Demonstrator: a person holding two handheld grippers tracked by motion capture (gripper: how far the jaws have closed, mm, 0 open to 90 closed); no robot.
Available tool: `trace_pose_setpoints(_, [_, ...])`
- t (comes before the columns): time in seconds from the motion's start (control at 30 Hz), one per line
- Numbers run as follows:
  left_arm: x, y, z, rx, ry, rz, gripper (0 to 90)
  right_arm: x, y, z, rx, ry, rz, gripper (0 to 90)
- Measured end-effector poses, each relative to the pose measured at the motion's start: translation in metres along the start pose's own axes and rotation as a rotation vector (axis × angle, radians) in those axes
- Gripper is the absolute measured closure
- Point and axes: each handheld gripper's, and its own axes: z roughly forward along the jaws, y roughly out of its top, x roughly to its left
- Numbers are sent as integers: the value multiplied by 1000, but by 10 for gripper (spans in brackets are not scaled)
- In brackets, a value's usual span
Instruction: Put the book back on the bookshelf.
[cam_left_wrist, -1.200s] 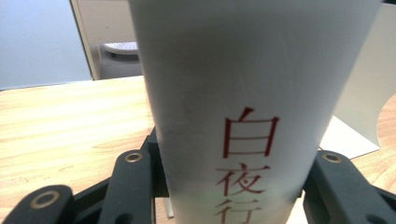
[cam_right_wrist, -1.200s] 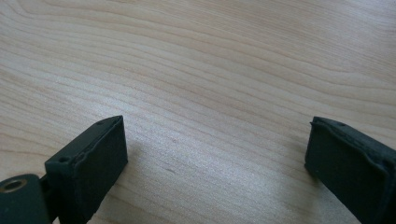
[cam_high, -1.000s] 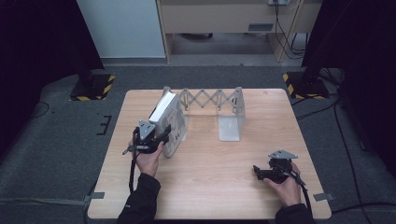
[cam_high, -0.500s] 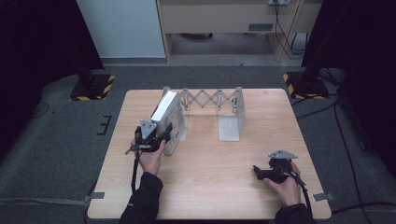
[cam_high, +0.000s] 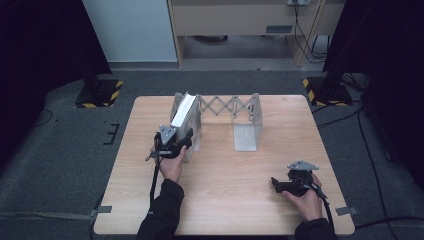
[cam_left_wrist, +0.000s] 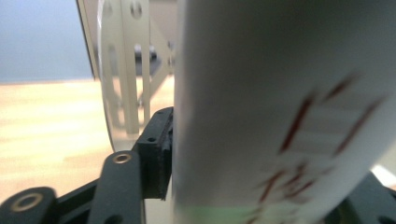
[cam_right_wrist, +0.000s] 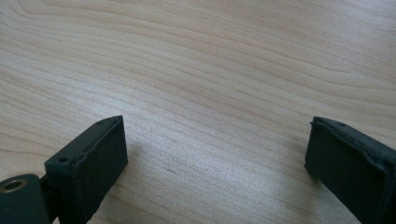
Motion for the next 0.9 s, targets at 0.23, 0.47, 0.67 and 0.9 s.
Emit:
trace_pose_setpoints(0.23, [4, -13, -17, -26, -47, -50, 428, 0, 0, 0, -1, 0, -3, 60])
trace_pose_setpoints(0.47, [3, -15, -24, -27, -38, -51, 448, 0, 0, 0, -1, 0, -3, 60])
trace_pose_setpoints(0.67, [0, -13, -20, -40, -10, -35, 465, 0, 0, 0, 0, -1, 2, 60])
trace_pose_setpoints(0.9, [-5, -10, -6, -44, 14, -59, 467, 0, 0, 0, -1, -1, -1, 60])
